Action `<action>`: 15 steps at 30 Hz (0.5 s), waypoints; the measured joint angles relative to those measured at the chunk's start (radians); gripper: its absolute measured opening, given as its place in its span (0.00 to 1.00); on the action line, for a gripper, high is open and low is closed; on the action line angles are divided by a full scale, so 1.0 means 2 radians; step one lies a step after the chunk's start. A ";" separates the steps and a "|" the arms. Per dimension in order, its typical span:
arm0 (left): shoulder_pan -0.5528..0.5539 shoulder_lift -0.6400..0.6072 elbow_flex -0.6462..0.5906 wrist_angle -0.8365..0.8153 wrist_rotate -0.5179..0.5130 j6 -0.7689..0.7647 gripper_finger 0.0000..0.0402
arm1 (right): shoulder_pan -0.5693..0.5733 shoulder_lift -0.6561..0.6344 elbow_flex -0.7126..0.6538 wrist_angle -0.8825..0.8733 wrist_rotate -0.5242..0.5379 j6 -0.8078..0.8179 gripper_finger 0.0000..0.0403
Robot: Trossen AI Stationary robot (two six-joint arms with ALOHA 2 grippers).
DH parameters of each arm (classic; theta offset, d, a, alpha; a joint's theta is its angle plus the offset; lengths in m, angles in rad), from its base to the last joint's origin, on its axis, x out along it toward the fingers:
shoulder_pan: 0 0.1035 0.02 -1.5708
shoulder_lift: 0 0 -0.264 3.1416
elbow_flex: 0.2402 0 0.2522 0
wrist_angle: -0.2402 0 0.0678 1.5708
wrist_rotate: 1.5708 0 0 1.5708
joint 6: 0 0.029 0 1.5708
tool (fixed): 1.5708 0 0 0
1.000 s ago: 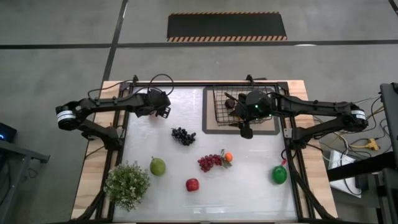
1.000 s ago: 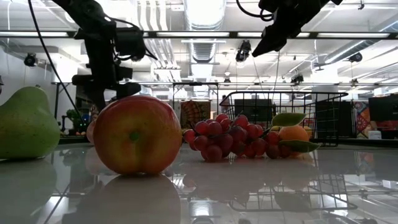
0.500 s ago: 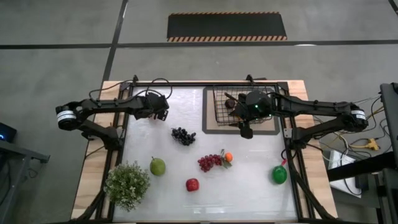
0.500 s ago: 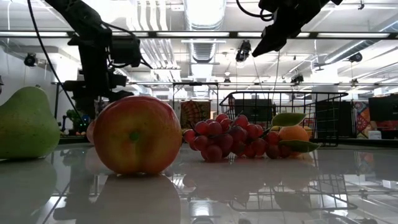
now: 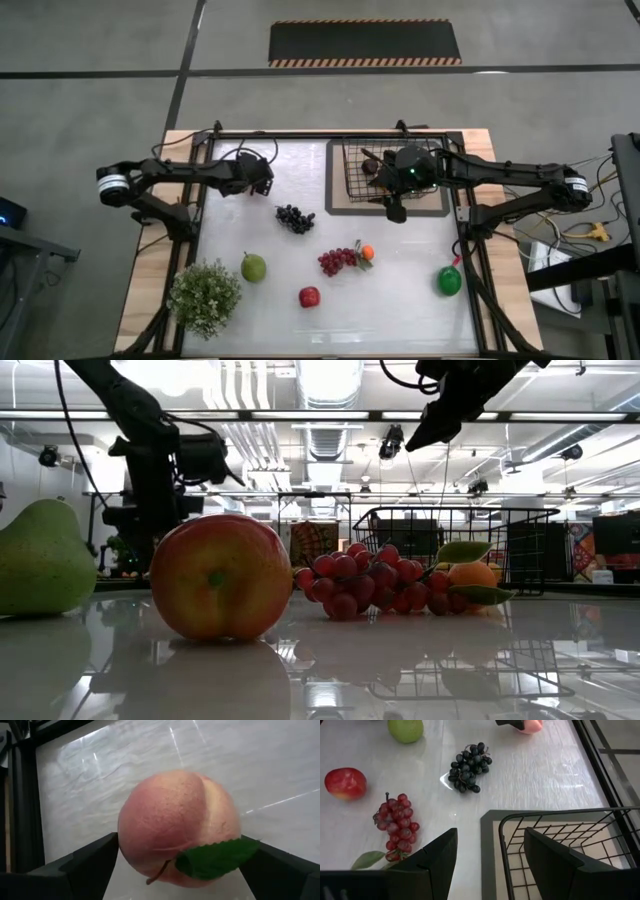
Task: Build produce basket
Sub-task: Put the peach into the black basket
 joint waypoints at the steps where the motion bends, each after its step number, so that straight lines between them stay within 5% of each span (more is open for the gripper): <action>1: 0.000 0.002 0.000 0.001 -0.002 0.000 0.89 | 0.000 0.000 0.000 0.000 0.000 0.000 0.53; 15: -0.006 -0.001 0.011 -0.004 0.021 0.004 0.76 | 0.000 0.000 -0.010 0.025 0.000 0.001 0.53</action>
